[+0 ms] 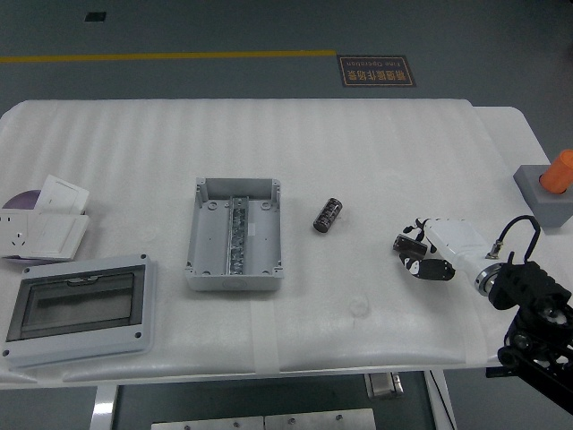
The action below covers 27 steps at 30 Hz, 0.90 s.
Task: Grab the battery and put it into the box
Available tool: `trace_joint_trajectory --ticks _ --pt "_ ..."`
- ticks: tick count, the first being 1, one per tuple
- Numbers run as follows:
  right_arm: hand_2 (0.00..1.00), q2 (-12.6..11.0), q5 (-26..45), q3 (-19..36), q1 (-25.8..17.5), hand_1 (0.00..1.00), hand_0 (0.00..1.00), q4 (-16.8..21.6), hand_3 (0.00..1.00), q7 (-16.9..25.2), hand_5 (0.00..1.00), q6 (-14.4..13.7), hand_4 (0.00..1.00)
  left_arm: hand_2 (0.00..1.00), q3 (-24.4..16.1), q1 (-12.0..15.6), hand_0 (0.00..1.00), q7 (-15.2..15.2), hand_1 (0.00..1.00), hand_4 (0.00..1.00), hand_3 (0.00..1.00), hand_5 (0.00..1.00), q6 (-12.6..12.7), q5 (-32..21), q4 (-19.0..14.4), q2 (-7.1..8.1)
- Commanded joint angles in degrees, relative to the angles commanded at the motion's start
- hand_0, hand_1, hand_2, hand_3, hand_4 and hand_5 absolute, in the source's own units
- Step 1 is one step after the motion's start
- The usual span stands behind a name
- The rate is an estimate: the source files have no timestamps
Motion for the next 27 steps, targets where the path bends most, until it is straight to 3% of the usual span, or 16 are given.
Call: trace_joint_trajectory --ticks 27 --pt "0.584 0.6 -0.7 -1.1 0.1 0.483 0.364 -1.5 0.765 -0.4 0.515 -1.7 0.669 0.565 0.1 -0.1 0.634 -0.3 0.671 0.527 0.542 0.458 0.2 -0.1 0.0 -0.08"
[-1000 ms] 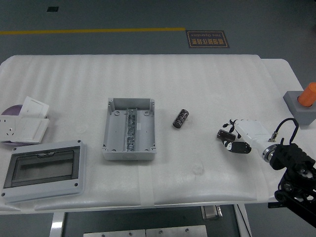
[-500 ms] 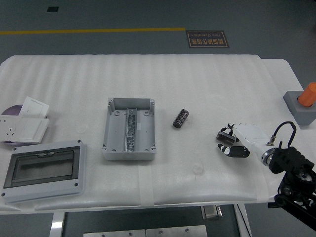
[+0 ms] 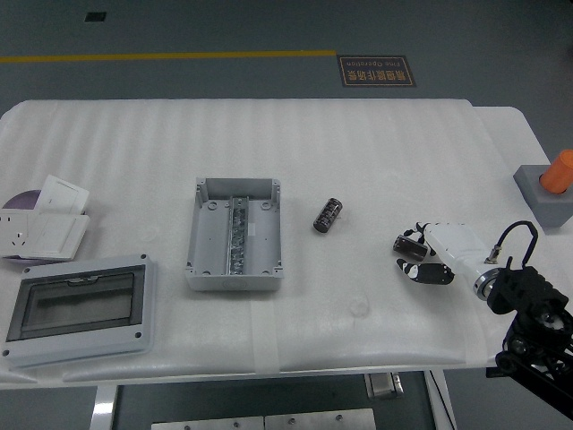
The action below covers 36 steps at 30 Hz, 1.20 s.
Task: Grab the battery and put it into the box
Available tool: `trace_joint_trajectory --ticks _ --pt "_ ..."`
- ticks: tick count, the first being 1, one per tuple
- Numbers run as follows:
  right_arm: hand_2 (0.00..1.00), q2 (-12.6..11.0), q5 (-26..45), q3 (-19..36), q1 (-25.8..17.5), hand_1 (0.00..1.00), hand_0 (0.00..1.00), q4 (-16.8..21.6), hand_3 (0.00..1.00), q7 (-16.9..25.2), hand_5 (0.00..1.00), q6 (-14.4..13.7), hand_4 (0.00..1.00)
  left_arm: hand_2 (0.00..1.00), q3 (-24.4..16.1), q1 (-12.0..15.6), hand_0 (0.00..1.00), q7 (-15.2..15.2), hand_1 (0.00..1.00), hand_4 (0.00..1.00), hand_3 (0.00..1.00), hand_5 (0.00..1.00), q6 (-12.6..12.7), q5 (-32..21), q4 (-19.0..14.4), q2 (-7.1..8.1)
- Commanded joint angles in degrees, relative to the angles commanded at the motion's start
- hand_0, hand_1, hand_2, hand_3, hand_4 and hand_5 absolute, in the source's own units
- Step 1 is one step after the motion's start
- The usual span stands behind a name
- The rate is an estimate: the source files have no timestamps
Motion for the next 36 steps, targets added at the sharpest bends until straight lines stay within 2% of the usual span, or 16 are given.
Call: trace_joint_trajectory --ticks 1,2,7,8,12,13,28,36 --pt "0.584 0.0 0.0 0.0 0.0 0.483 0.364 -0.1 0.765 0.0 0.515 -0.1 0.669 0.565 -0.1 0.0 0.634 0.0 0.671 0.527 0.542 0.458 0.0 0.1 0.0 0.0" --pt "0.55 0.1 0.0 0.0 0.0 0.463 0.349 -0.1 0.719 0.0 0.439 -0.2 0.567 0.566 -0.2 0.0 0.633 0.1 0.671 0.522 0.543 0.461 0.0 0.1 0.0 0.0" --pt "0.55 0.3 0.0 -0.1 0.1 0.463 0.349 -0.4 0.719 0.0 0.439 -0.3 0.567 0.566 -0.4 0.1 0.633 0.1 0.671 0.522 0.543 0.461 0.0 0.3 0.0 0.04" --pt "0.542 0.3 0.0 -0.1 0.2 0.45 0.34 -0.5 0.709 0.1 0.379 -0.4 0.501 0.567 -0.4 0.1 0.633 0.2 0.67 0.522 0.544 0.466 0.0 0.4 0.1 0.04" --pt "0.542 0.5 0.1 -0.1 0.2 0.45 0.34 -1.0 0.709 0.1 0.379 -0.5 0.501 0.567 -0.5 0.2 0.633 0.2 0.67 0.522 0.544 0.466 0.0 0.4 0.1 0.02" --pt "0.518 0.5 0.1 -0.1 0.2 0.444 0.334 -1.1 0.695 0.2 0.329 -0.6 0.459 0.568 -0.5 0.2 0.632 0.2 0.671 0.52 0.543 0.468 0.0 0.5 0.1 0.01" --pt "0.493 0.6 -0.2 -0.4 0.3 0.443 0.326 -1.4 0.687 0.4 0.295 -1.3 0.443 0.568 -0.7 0.3 0.632 0.3 0.67 0.531 0.544 0.478 0.0 0.6 0.1 0.03" --pt "0.477 1.1 3.3 1.6 0.2 0.442 0.324 1.4 0.678 1.2 0.293 -3.2 0.443 0.57 -1.7 0.9 0.633 0.7 0.671 0.546 0.544 0.491 -0.2 1.7 0.1 0.03"
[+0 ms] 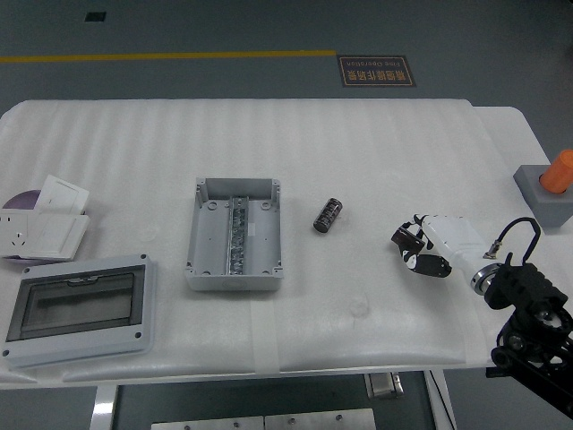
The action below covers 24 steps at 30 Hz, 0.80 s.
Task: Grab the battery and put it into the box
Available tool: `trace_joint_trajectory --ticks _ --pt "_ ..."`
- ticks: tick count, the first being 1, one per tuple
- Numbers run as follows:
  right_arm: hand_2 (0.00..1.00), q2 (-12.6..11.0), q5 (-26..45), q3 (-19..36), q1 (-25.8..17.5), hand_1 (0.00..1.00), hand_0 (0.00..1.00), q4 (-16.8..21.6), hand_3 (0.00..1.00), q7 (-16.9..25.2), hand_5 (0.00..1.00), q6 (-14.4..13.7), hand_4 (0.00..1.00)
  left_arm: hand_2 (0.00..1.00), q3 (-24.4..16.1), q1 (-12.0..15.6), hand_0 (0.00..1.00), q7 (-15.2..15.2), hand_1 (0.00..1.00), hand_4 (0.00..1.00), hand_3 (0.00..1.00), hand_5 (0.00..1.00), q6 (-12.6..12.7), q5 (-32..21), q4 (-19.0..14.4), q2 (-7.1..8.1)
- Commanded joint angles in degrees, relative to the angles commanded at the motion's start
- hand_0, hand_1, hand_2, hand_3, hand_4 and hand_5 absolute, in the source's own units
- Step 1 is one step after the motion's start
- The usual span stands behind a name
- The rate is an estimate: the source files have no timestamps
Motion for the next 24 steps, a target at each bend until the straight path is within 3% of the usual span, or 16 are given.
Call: trace_joint_trajectory --ticks 4,11,18,24 --pt "0.468 1.8 4.3 1.6 0.5 0.444 0.322 1.5 0.678 1.4 0.29 -2.1 0.442 0.57 -0.8 0.6 0.633 0.3 0.671 0.548 0.545 0.494 -0.1 0.8 0.0 -0.06" --pt "0.465 7.3 12.9 2.2 3.3 0.448 0.32 2.3 0.68 5.9 0.288 -6.9 0.438 0.571 -1.8 1.7 0.633 0.8 0.671 0.55 0.545 0.495 -0.2 1.8 -0.1 -0.66" --pt "0.462 11.4 21.8 -2.9 8.4 0.45 0.318 2.5 0.685 10.8 0.291 -9.5 0.439 0.571 -2.2 2.2 0.633 1.0 0.671 0.551 0.545 0.497 -0.1 2.4 -0.1 -1.01" --pt "0.467 14.1 28.0 -10.1 15.0 0.453 0.319 2.8 0.693 12.7 0.29 -9.0 0.443 0.572 -3.0 2.2 0.633 1.2 0.671 0.553 0.545 0.499 -0.1 3.4 -0.1 -0.99"
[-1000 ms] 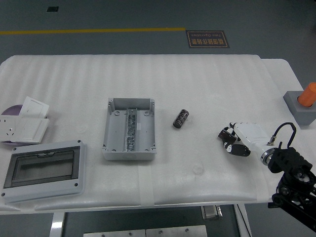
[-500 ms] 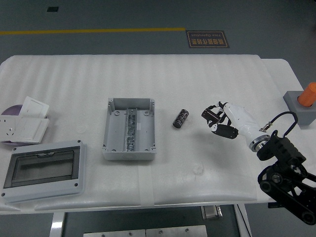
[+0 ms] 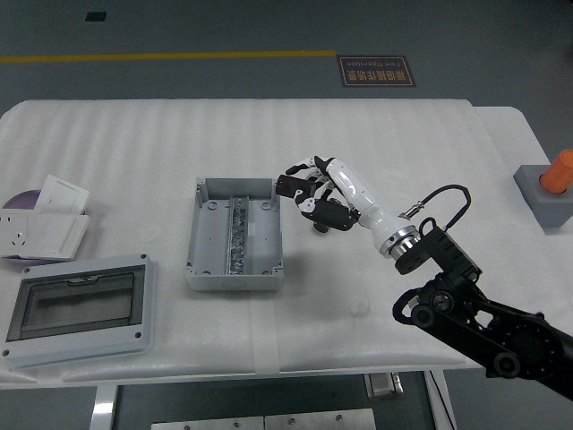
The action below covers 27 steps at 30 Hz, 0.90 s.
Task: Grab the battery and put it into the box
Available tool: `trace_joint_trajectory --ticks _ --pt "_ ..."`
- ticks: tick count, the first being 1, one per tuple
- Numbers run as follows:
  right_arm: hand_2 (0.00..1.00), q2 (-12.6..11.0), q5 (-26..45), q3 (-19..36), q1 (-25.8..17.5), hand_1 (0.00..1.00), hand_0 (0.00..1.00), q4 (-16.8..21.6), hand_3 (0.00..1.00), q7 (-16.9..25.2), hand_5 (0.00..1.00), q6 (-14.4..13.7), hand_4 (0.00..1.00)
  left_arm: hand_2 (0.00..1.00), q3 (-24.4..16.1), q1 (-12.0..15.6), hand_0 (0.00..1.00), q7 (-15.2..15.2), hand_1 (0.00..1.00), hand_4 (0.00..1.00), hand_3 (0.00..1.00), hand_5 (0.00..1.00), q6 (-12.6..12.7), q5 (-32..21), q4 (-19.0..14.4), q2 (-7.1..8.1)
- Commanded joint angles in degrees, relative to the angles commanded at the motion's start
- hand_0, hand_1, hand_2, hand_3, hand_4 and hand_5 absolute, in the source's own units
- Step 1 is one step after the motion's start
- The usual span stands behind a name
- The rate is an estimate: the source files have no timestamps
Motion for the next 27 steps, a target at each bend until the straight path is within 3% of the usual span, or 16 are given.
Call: trace_joint_trajectory --ticks 10,12,13,19,20,24,25,27 --pt "0.47 2.1 -2.7 -10.9 9.0 0.455 0.351 -3.8 0.696 -3.4 0.289 7.9 0.443 0.573 -1.0 0.0 0.633 0.6 0.671 0.552 0.545 0.5 -0.3 1.3 0.0 0.06" --pt "0.47 2.8 -4.6 -12.0 10.0 0.455 0.351 -5.2 0.696 -3.9 0.289 8.2 0.443 0.573 -1.4 0.0 0.633 0.8 0.671 0.552 0.545 0.5 -0.4 1.7 0.0 0.03" --pt "0.543 3.2 -5.5 -12.4 10.4 0.51 0.415 -5.9 0.712 -4.1 0.306 8.2 0.482 0.573 -1.6 0.0 0.633 0.9 0.671 0.55 0.545 0.501 -0.5 1.9 0.0 0.03" --pt "0.543 4.5 -10.8 -13.5 11.6 0.51 0.415 -8.0 0.712 -4.7 0.306 7.2 0.482 0.573 -1.7 -0.2 0.633 1.0 0.671 0.55 0.545 0.501 -0.5 2.1 0.0 0.04" --pt "0.79 4.5 -11.2 -13.6 11.7 0.787 0.802 -8.1 0.861 -4.7 0.411 7.0 0.68 0.572 -1.8 -0.2 0.634 1.0 0.671 0.549 0.545 0.495 -0.5 2.1 0.0 0.04" --pt "0.79 4.7 -11.5 -13.9 11.9 0.787 0.802 -8.3 0.861 -4.7 0.411 6.6 0.68 0.572 -1.7 -0.3 0.634 1.0 0.671 0.549 0.545 0.495 -0.5 2.2 0.0 0.0" --pt "0.829 4.7 -11.4 -13.9 11.9 0.841 0.864 -8.4 0.888 -4.7 0.401 6.6 0.682 0.572 -1.7 -0.3 0.634 1.0 0.672 0.551 0.545 0.496 -0.5 2.2 0.0 -0.01" --pt "0.829 4.8 -11.1 -13.7 11.7 0.841 0.864 -8.5 0.888 -4.6 0.401 6.9 0.682 0.572 -1.7 -0.4 0.634 1.0 0.672 0.551 0.545 0.496 -0.5 2.2 0.0 -0.01"
